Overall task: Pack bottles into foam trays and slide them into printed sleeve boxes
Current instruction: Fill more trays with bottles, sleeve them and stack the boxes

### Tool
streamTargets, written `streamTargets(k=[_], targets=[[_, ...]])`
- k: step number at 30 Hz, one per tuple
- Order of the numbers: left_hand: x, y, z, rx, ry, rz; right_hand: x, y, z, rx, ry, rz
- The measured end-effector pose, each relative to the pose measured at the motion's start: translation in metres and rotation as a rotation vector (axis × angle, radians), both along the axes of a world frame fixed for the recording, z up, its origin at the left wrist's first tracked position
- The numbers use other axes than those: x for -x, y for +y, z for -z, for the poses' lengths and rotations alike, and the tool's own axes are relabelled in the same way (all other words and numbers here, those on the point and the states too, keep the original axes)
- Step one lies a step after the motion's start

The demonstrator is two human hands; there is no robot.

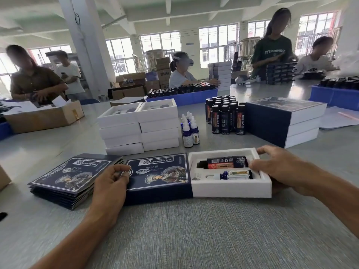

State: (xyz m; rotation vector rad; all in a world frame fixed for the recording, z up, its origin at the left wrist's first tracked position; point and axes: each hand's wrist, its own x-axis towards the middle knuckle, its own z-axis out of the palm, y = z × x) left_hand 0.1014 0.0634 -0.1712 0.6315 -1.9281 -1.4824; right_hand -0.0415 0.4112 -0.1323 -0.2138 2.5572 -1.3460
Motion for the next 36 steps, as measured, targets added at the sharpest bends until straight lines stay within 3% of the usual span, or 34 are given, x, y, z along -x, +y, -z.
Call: streamTargets(k=[18,22,24,36], targets=[[-0.001,0.004,0.001,0.183,-0.062,-0.007,-0.003,0.007,-0.010,0.047,-0.068,-0.118],[-0.004,0.006,0.001,0.383,-0.133,-0.045,-0.007,-0.001,-0.005,-0.271,0.277,-0.054],[-0.005,0.007,0.000,0.392,-0.176,-0.018,-0.008,-0.007,-0.002,-0.312,0.324,-0.048],[-0.007,0.032,-0.009,0.408,-0.263,0.125,-0.017,-0.025,0.007,0.164,0.087,-0.132]])
